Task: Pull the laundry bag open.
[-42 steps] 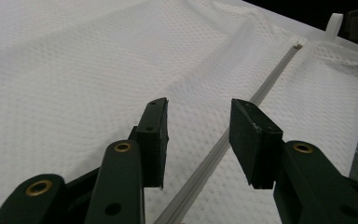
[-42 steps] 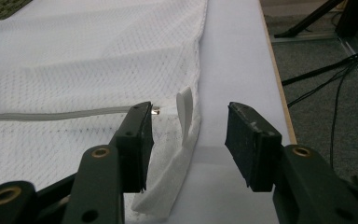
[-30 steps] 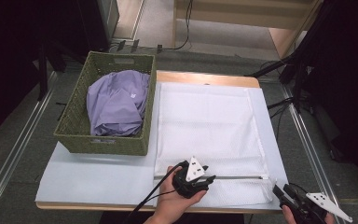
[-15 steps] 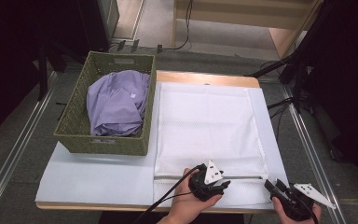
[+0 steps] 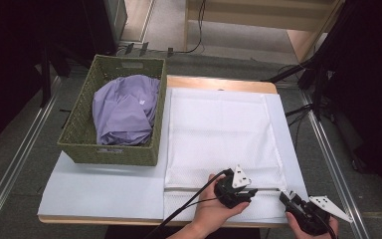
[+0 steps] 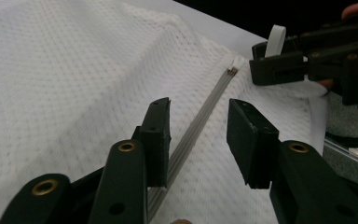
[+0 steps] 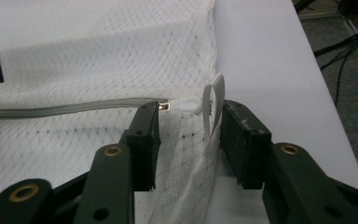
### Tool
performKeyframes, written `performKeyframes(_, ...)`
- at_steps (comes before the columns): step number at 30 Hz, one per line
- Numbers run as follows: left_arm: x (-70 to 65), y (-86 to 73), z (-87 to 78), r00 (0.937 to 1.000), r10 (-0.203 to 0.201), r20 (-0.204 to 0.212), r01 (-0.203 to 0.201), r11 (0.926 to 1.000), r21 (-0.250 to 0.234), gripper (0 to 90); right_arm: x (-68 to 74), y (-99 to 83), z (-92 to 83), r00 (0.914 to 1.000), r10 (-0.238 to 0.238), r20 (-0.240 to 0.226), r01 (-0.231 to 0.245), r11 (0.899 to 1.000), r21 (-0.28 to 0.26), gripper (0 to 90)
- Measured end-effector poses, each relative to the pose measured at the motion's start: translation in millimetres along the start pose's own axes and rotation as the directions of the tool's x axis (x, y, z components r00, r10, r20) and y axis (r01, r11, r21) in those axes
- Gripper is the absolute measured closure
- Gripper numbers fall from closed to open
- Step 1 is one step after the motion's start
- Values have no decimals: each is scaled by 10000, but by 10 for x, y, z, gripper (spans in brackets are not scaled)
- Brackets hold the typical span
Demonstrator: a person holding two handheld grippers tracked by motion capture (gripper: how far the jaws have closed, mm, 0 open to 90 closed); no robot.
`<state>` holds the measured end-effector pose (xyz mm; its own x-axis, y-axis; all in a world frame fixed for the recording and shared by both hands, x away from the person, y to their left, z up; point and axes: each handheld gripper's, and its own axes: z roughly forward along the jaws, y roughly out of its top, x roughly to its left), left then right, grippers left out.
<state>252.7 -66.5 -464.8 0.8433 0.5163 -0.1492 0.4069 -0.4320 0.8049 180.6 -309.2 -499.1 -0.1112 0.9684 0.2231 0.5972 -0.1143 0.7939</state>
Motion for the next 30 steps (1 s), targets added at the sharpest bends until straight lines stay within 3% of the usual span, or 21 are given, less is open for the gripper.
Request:
performKeyframes(5,7,135,206,9997,-251,29,250,9994,223,785,-12,-11,-1,10000,-77,49,77,9999,-65,683)
performKeyframes(11,17,144,449,9993,-223,288,200,9968,768,852,-37,-10,1,9995,-225,240,227,9997,-61,800)
performKeyframes(13,21,117,496,9989,-329,333,295,9947,988,857,-81,-4,-3,10000,-17,27,17,10000,-30,853)
performKeyframes(14,18,119,503,9989,-346,330,311,9944,1006,856,-150,0,0,9975,512,-487,-515,9987,-39,896)
performKeyframes(16,25,120,506,9992,-357,166,336,9929,1137,855,-170,2,-1,9954,658,-691,-665,9978,-82,900)
performKeyframes(18,60,125,509,9975,-648,289,609,9908,1209,858,-179,27,-46,9914,801,-1030,-863,9946,-569,900)
performKeyframes(20,67,123,511,9973,-668,315,626,9909,1192,858,-165,40,-68,9899,862,-1122,-954,9923,-786,900)
performKeyframes(25,43,128,505,9984,-484,305,444,9915,1226,832,-58,83,-151,9870,458,-1542,-709,9843,-1618,900)
performKeyframes(30,-1,143,491,9980,-326,537,274,9951,948,813,5,104,-153,9859,222,-1659,-538,9807,-1882,900)
